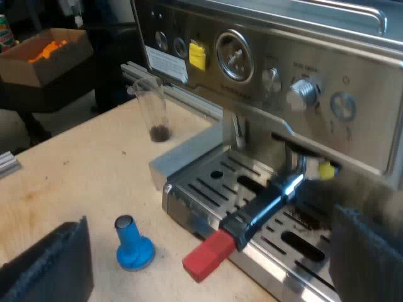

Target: Pour the beans into the coffee machine

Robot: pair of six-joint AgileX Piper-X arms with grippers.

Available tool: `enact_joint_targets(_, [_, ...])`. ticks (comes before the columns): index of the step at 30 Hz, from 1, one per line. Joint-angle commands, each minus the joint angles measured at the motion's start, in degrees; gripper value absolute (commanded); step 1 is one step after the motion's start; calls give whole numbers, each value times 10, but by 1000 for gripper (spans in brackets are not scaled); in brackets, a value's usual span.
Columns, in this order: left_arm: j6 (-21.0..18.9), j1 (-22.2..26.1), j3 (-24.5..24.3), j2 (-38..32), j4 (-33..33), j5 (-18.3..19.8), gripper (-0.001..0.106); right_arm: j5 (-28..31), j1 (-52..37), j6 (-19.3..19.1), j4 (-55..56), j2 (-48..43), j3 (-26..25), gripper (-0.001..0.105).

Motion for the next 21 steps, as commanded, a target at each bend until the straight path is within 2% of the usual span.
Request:
enact_joint_targets(1, [-8, -1, -3, 2, -11, -10, 79, -2, 50, -6, -84, 47, 15, 78])
enact_joint_targets(6, [-8, -1, -3, 2, -11, -10, 79, -1, 108, -6, -136, 89, 29, 78])
enact_joint_targets(10, [-8, -1, -3, 2, -11, -10, 79, 53, 180, -6, -187, 128, 43, 78])
enact_joint_targets(13, [-8, -1, -3, 2, -11, -10, 79, 135, 258, -6, -252, 171, 58, 78])
enact_joint_targets(21, [-3, -1, 9, 2, -12, -30, 79, 223, 362, -6, -329, 267, 61, 78])
